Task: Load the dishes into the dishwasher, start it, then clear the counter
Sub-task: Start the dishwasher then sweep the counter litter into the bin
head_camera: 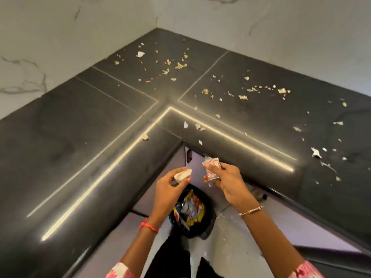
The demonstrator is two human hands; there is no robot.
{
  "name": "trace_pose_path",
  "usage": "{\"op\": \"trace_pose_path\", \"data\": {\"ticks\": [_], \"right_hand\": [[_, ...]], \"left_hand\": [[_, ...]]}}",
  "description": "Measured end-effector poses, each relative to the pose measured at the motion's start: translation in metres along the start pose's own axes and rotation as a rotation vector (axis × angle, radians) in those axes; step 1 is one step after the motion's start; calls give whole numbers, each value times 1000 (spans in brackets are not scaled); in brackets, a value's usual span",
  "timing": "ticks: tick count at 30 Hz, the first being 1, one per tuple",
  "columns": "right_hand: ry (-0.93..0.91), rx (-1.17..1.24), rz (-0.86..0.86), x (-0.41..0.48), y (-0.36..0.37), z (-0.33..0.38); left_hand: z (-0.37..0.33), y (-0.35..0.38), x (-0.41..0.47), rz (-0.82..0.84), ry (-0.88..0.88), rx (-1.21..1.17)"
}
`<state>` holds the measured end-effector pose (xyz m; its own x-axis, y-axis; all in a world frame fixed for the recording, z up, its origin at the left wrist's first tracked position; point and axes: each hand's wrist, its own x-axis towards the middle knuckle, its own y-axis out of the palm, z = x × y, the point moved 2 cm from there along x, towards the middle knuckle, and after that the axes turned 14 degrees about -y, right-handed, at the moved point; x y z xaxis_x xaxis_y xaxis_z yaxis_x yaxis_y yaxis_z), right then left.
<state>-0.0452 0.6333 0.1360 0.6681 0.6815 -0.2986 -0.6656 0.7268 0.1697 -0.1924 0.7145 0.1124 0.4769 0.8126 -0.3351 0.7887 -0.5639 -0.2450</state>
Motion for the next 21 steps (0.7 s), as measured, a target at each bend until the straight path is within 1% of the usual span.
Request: {"op": "trace_pose_path", "data": {"ticks": [3, 7, 9, 12, 17, 21], "right_hand": [[58, 19, -5, -29, -22, -37], [185, 33, -81, -54, -50, -93], [267, 38, -119, -62, -62, -125], [340, -38, -152, -61, -76, -171], [346, -189, -223, -31, -95, -252], [306, -298, -182, 4, -99, -319]], "left_hand": [[35, 12, -30, -36, -66, 16], [87, 32, -58, -4, -229, 8], [111, 41, -66, 4, -294, 40], [147, 53, -66, -23, -381, 86], [222, 79, -32, -25, -531, 192], [287, 102, 14, -30, -497, 278]]}}
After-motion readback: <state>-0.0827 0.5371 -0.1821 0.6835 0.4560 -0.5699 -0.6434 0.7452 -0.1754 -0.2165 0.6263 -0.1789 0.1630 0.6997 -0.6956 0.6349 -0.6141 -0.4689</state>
